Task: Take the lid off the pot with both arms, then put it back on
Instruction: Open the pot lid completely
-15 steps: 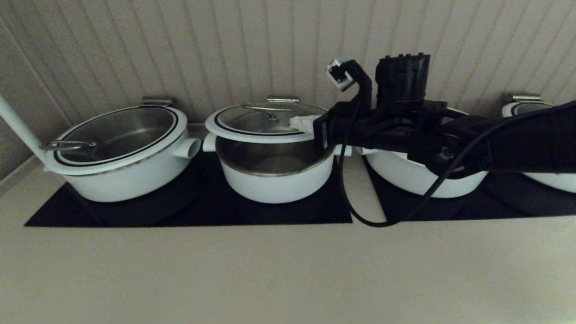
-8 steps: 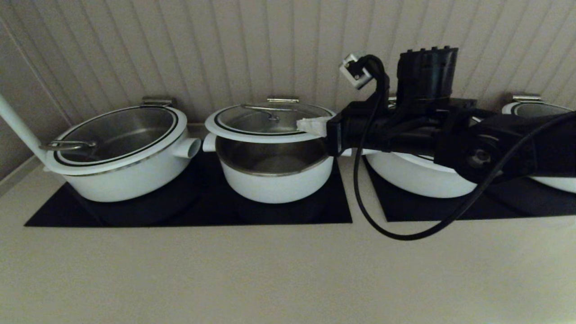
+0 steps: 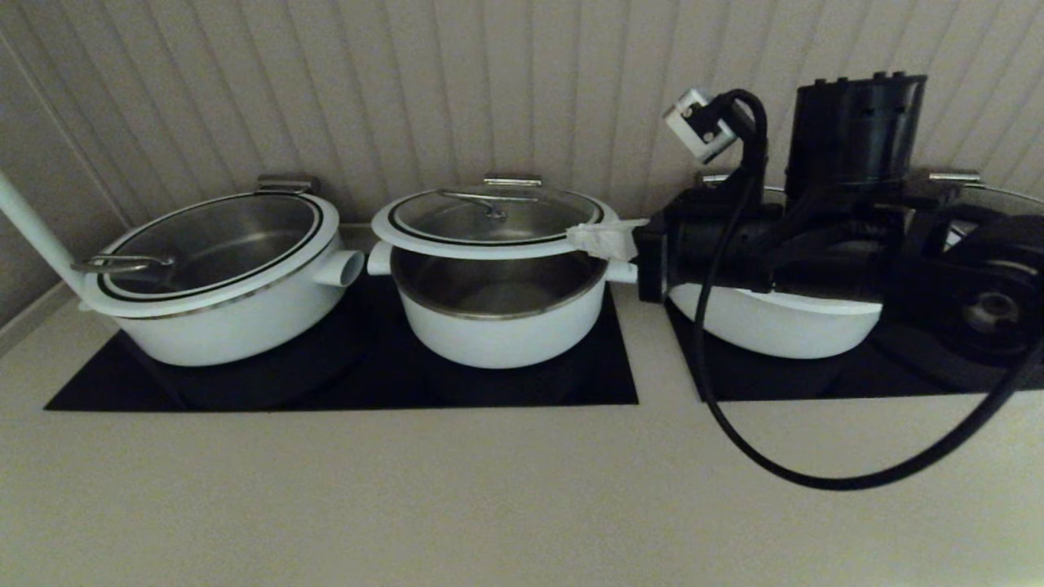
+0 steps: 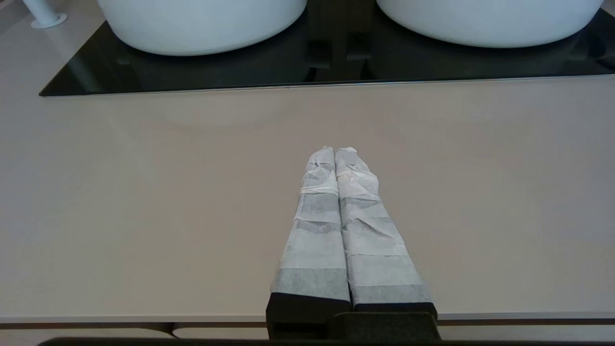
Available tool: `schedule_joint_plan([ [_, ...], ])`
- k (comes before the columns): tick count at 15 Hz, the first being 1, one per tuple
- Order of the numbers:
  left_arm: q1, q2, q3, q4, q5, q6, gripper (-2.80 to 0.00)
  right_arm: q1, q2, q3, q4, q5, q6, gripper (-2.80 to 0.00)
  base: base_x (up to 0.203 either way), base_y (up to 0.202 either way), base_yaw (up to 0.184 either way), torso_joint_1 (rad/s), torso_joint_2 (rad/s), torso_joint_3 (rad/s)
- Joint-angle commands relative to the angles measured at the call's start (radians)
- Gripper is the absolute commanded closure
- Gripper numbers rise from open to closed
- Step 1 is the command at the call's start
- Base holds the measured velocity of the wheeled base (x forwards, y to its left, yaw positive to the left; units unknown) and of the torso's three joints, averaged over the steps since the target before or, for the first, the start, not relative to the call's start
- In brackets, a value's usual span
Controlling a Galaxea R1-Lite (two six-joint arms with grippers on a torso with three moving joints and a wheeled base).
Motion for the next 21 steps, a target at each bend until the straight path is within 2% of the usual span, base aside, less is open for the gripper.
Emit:
schedule_joint_plan([
  [1,0.001,0.0,0.0,0.0,0.0,0.0,0.0,0.001,-0.069,0.083,-0.003,0.003,-0.001,0.0,0.0,0.0,0.0,0.0,0.0,0.0],
  [12,0.001,0.0,0.0,0.0,0.0,0.0,0.0,0.001,-0.108,0.317,-0.035,-0.002,-0.007,0.0,0.0,0.0,0.0,0.0,0.0,0.0],
  [16,0.001,0.0,0.0,0.0,0.0,0.0,0.0,0.001,-0.059,0.402,-0.205,-0.04,-0.006,0.0,0.0,0.0,0.0,0.0,0.0,0.0],
  [21,0.001,0.0,0.0,0.0,0.0,0.0,0.0,0.001,0.036,0.409,-0.409,-0.113,-0.008,0.0,0.0,0.0,0.0,0.0,0.0,0.0],
])
